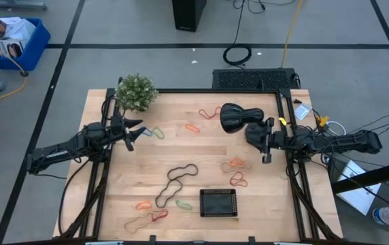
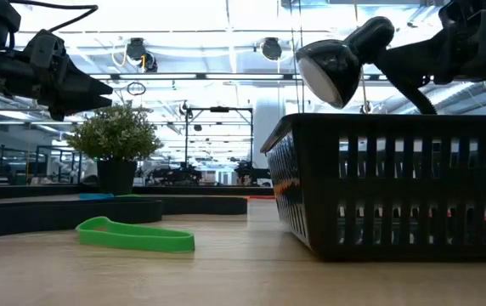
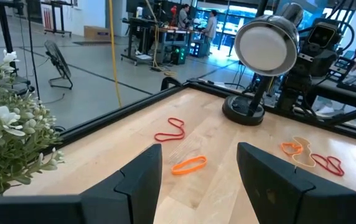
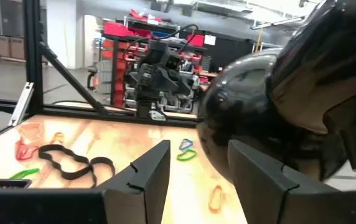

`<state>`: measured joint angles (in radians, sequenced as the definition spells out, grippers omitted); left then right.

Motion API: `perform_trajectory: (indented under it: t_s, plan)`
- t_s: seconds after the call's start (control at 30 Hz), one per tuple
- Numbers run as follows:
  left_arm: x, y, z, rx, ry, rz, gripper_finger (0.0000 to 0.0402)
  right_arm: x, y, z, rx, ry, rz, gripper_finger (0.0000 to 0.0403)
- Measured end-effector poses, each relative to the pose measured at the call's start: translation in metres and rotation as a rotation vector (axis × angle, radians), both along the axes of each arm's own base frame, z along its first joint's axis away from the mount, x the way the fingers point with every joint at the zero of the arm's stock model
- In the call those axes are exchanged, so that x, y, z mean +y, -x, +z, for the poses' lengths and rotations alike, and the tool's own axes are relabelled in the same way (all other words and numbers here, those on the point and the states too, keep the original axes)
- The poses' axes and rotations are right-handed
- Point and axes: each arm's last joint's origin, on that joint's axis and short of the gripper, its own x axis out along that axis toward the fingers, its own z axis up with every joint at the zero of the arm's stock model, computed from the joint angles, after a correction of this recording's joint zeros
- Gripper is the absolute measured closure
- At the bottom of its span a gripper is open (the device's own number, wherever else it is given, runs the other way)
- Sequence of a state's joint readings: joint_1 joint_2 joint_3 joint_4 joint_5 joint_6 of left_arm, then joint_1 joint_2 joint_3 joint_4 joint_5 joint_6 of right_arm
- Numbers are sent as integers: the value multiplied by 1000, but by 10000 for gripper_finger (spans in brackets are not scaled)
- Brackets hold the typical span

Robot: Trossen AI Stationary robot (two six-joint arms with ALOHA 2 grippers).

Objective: Pick and place rubber bands into bin
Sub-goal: Put the top brown rubber band into the black bin

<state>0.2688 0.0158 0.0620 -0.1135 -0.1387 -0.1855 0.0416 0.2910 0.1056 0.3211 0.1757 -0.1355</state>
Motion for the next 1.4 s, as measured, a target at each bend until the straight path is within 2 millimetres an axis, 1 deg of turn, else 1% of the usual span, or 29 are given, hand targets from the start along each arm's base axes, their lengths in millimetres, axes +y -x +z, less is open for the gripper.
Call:
perform_trajectory:
  t_s: [0.17,0.57,0.67,0.93,1.03,1.23,1.33,1.4]
  plan:
    - [0,0,0,11,-23,-1,185,-1,-1,-1,17,1,-37,248]
    - [0,0,0,13,-23,-1,185,-8,2,-11,122,32,-296,248]
    - [0,0,0,13,-23,-1,185,-9,2,-10,117,23,-319,248]
    - [0,0,0,16,-23,-1,185,-7,2,-11,150,-7,-296,248]
    - [0,0,0,17,-23,0,185,-5,3,-5,228,-37,-277,248]
    - [0,0,0,18,-24,-1,185,0,5,9,396,-183,-257,248]
    - [0,0,0,18,-24,0,185,4,4,9,512,-264,-209,248]
    - [0,0,-1,18,-24,0,185,7,2,9,557,-306,-154,248]
